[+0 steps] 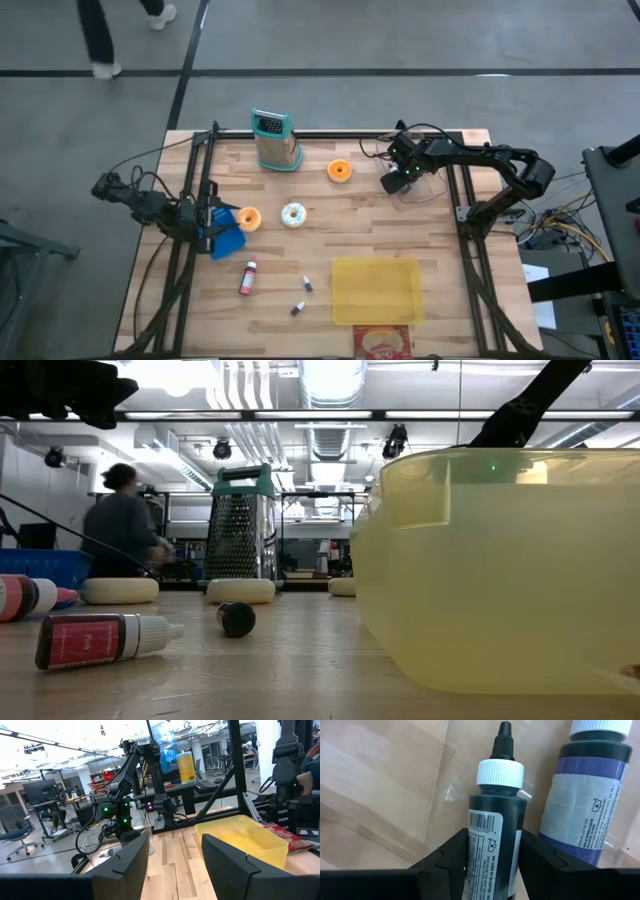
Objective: Pick & Place Food Item
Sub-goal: Put the black food coloring bottle into the transparent bin, then put the dark blue food coloring bottle into the transparent bin
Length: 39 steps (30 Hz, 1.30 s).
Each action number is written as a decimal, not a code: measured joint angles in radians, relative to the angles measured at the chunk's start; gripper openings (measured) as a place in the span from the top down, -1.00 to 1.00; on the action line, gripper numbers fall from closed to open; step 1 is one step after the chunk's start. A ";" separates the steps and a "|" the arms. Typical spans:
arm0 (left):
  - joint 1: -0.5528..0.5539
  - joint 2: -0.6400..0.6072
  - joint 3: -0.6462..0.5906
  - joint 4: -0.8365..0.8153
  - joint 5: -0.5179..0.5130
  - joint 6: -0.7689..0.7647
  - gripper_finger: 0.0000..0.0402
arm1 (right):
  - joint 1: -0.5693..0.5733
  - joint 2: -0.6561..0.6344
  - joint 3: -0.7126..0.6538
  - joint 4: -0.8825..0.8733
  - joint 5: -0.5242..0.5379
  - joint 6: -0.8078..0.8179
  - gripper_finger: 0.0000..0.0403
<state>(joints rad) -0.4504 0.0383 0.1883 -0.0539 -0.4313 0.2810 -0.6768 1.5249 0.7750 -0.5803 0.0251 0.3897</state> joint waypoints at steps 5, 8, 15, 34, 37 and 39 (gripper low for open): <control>0.000 0.000 0.000 0.000 0.000 0.000 0.06 | 0.000 0.000 0.000 0.012 0.000 0.001 0.29; 0.000 0.000 0.000 0.000 0.000 0.000 0.06 | 0.000 0.000 -0.001 0.019 0.001 0.009 0.28; 0.000 0.000 0.000 0.000 0.000 0.000 0.06 | 0.000 0.000 -0.001 0.019 0.001 0.022 0.14; 0.000 0.000 0.000 0.000 0.000 0.000 0.06 | 0.000 0.001 -0.001 0.020 0.003 0.055 -0.31; 0.000 0.000 0.000 0.000 0.000 0.000 0.06 | 0.000 0.001 -0.001 0.020 0.003 0.056 -0.34; 0.000 0.000 0.000 0.000 0.000 0.000 0.06 | 0.000 0.001 -0.001 0.020 0.002 0.055 -0.35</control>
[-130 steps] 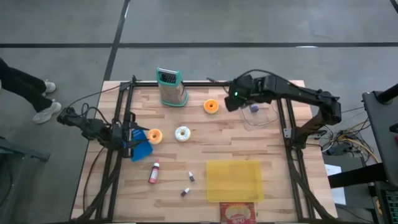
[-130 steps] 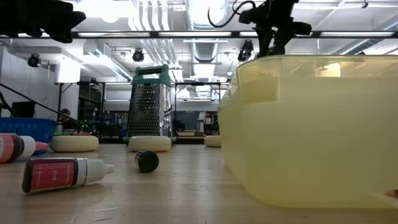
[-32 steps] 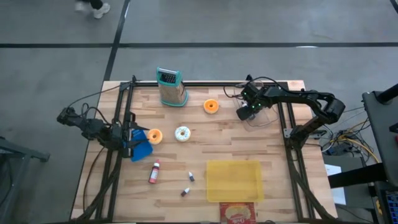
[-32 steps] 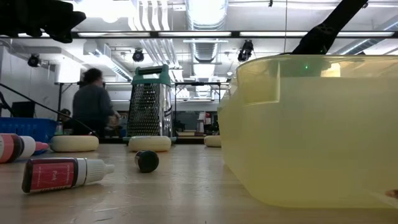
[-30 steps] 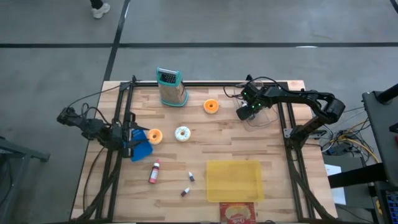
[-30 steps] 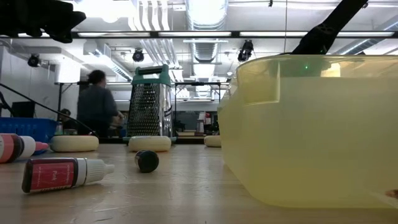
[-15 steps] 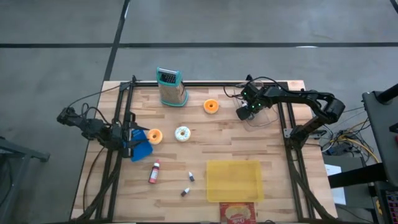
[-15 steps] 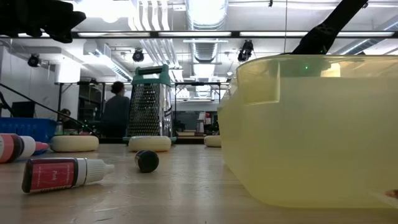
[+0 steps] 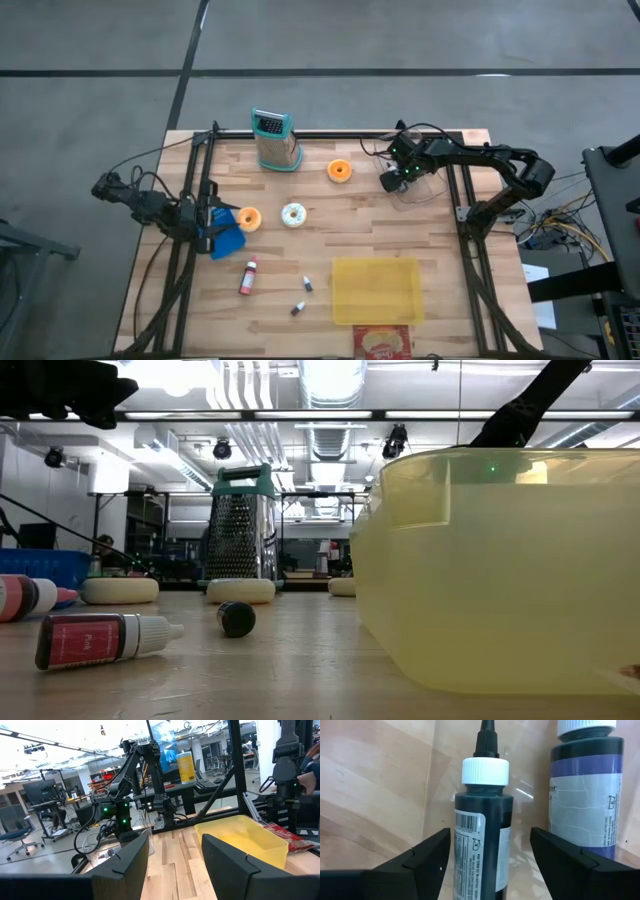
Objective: Pick & Place Food Item
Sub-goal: Put the dark blue food coloring bottle into the transparent bin
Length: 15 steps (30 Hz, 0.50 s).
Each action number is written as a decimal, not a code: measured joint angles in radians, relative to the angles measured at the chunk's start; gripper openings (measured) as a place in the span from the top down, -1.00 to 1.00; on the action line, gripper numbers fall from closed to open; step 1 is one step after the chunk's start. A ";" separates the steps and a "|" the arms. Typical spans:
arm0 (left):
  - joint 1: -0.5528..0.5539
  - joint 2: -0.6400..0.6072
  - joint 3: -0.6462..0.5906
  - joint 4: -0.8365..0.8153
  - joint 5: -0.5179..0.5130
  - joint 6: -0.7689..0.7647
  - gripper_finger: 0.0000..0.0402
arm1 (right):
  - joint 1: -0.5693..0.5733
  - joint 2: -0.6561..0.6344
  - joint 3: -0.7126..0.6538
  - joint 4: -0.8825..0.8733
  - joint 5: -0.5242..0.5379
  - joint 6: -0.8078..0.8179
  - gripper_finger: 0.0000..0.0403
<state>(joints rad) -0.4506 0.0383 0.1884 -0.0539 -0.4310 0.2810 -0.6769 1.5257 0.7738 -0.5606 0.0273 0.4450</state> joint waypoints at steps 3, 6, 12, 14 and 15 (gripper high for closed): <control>0.000 0.000 0.000 0.000 0.000 0.000 0.06 | 0.000 0.000 0.000 -0.001 -0.003 0.004 -0.34; 0.000 0.000 0.000 0.000 0.000 0.000 0.06 | 0.000 0.000 0.002 -0.009 -0.005 0.011 -0.31; 0.000 0.000 0.000 0.000 0.000 0.000 0.06 | 0.000 -0.023 0.041 -0.019 -0.010 0.018 -0.26; 0.000 0.000 0.000 0.000 0.000 0.000 0.06 | 0.000 -0.037 0.068 -0.040 -0.010 0.026 -0.25; 0.000 0.000 0.000 0.000 0.000 0.000 0.06 | 0.001 -0.046 0.084 -0.053 -0.010 0.027 -0.25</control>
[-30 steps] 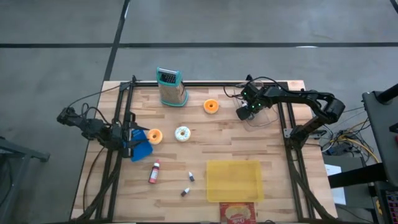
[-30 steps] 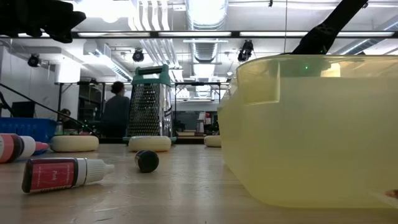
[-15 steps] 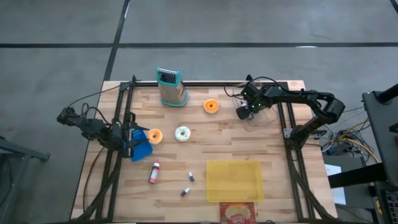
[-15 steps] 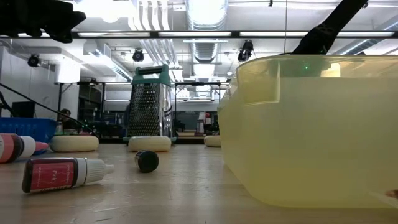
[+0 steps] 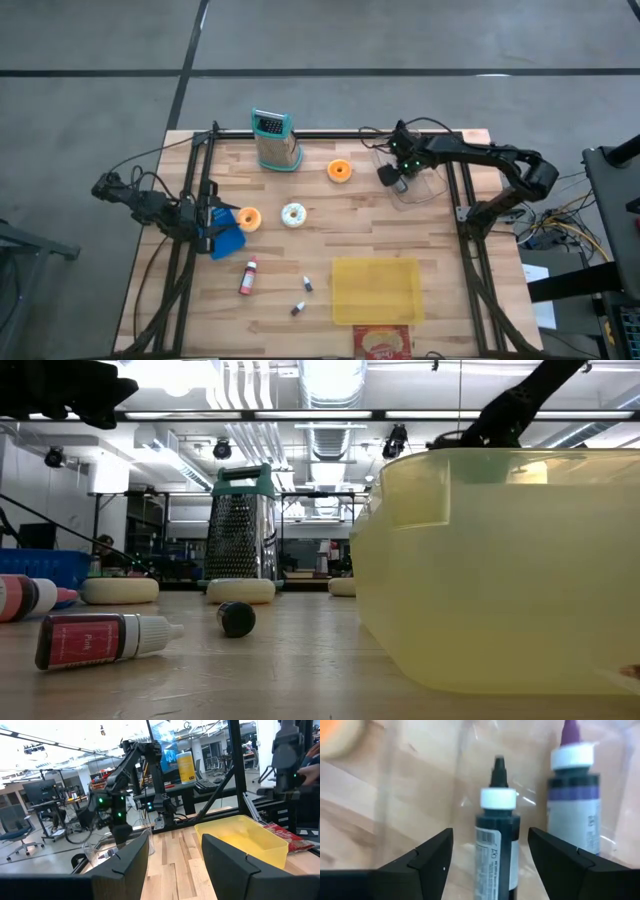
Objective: Pick & Place Food Item
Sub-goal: Put the dark blue food coloring bottle into the transparent bin
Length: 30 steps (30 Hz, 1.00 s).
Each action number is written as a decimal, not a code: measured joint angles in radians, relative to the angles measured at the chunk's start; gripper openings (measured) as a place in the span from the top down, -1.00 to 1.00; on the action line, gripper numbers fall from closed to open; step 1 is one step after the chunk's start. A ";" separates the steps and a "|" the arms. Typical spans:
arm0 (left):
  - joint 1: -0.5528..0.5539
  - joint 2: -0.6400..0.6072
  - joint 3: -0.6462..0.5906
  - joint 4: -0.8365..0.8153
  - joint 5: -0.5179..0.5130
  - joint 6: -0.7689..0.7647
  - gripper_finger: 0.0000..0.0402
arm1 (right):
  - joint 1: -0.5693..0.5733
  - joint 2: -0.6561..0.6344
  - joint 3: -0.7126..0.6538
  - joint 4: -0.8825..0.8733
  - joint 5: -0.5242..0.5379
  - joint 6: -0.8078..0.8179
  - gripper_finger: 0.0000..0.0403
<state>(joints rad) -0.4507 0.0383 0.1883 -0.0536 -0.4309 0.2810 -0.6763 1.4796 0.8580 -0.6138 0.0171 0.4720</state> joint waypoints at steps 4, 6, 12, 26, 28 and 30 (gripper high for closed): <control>0.000 0.000 0.000 0.000 0.000 0.000 0.06 | 0.006 -0.045 0.078 -0.082 -0.002 0.009 -0.24; 0.000 0.000 0.000 0.000 0.000 0.000 0.06 | 0.011 -0.073 0.122 -0.119 -0.003 0.034 -0.24; 0.000 0.000 0.000 0.000 0.000 0.000 0.06 | 0.057 -0.180 0.231 -0.136 -0.001 0.105 -0.27; 0.000 0.000 0.000 0.000 0.000 0.000 0.06 | 0.426 -0.264 0.301 0.089 0.002 0.105 -0.30; 0.000 0.000 0.000 0.000 0.000 0.000 0.06 | 0.483 -0.257 0.289 0.137 0.002 0.105 -0.31; 0.000 0.000 0.000 0.000 0.000 0.000 0.06 | 0.536 -0.245 0.284 0.171 0.002 0.105 -0.30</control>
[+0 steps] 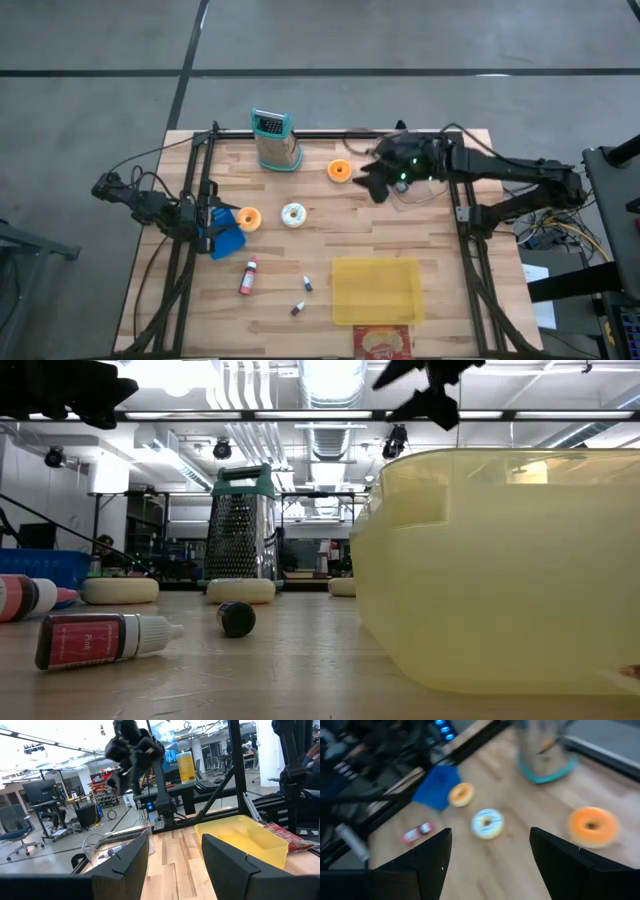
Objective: Pick & Place Food Item
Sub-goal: Put the dark blue food coloring bottle into the transparent bin
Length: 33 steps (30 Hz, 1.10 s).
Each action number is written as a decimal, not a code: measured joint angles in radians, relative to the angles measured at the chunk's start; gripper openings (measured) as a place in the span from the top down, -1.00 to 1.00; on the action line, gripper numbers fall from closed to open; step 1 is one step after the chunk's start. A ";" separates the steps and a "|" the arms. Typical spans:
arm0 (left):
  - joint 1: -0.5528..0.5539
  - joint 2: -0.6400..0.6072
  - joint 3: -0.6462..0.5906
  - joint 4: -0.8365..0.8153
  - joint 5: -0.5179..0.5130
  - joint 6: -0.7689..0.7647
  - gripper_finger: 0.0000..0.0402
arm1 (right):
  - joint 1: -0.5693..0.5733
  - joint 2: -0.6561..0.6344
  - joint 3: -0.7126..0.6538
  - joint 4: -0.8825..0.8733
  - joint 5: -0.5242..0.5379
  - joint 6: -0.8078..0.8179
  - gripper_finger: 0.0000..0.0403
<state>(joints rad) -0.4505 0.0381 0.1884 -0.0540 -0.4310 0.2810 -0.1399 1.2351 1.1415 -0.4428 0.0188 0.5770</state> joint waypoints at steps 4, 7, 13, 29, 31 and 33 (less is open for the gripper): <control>0.000 0.000 0.000 0.000 0.000 0.000 0.06 | 0.083 0.030 -0.001 0.028 0.000 0.006 -0.27; 0.000 0.000 0.000 0.000 0.000 0.000 0.06 | 0.134 0.061 -0.001 0.039 0.001 0.039 -0.24; 0.000 0.000 0.000 0.000 0.000 0.000 0.06 | 0.205 0.151 -0.001 0.069 0.001 0.122 -0.21; 0.000 0.000 0.000 -0.001 0.000 0.000 0.06 | 0.274 0.489 0.201 0.027 -0.065 0.183 -0.20; 0.000 0.000 0.000 0.000 0.000 0.000 0.06 | 0.277 0.526 0.246 -0.015 -0.064 0.183 -0.20; 0.000 0.000 0.000 -0.001 0.000 0.000 0.06 | 0.279 0.561 0.296 -0.046 -0.060 0.183 -0.20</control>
<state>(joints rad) -0.4507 0.0383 0.1883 -0.0547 -0.4309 0.2810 0.1387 1.7959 1.4372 -0.4887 -0.0413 0.7602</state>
